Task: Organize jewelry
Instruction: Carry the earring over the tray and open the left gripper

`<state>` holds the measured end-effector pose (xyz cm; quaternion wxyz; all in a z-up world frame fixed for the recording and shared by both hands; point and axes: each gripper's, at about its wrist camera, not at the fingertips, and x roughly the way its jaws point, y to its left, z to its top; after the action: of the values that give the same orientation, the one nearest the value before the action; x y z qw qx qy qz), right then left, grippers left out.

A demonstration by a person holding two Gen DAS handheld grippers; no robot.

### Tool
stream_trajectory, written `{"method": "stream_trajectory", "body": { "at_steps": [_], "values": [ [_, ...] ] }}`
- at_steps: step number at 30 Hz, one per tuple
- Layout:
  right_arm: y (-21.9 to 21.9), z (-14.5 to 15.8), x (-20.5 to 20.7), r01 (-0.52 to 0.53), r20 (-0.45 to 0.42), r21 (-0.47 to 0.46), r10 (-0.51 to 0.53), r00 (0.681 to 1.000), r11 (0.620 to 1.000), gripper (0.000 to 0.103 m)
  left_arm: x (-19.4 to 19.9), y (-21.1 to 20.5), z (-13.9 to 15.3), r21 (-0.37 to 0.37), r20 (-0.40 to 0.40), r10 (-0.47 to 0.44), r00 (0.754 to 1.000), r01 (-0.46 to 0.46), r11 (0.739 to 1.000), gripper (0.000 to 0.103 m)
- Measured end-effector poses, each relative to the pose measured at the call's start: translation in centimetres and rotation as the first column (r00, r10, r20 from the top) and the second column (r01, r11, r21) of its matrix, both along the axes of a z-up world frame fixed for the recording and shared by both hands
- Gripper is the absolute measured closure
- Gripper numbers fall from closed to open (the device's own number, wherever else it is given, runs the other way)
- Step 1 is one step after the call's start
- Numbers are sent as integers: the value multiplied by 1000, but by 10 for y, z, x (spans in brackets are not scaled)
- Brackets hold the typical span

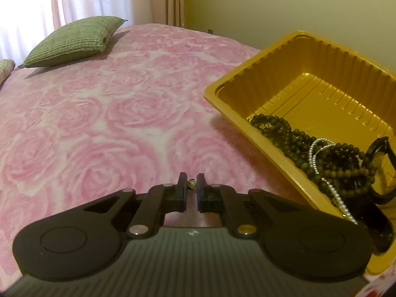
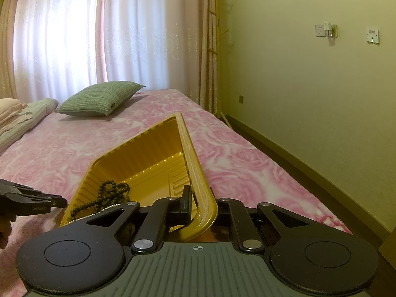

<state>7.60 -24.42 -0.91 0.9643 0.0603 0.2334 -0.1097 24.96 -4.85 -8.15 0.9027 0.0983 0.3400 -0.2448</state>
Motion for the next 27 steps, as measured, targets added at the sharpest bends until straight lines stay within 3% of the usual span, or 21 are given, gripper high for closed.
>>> {"method": "stream_trajectory", "body": {
  "at_steps": [14, 21, 27],
  "values": [
    [1, 2, 0, -2, 0, -21, 2, 1000, 1000, 94, -57, 17, 69, -39, 18, -44, 999, 45, 998, 97],
    [4, 5, 0, -7, 7, -20, 7, 1000, 1000, 94, -73, -7, 102, -52, 40, -98, 994, 100, 994, 97],
    [6, 7, -4, -13, 9, -21, 14, 1000, 1000, 94, -78, -42, 112, -35, 55, -161, 985, 163, 986, 97]
  ]
}}
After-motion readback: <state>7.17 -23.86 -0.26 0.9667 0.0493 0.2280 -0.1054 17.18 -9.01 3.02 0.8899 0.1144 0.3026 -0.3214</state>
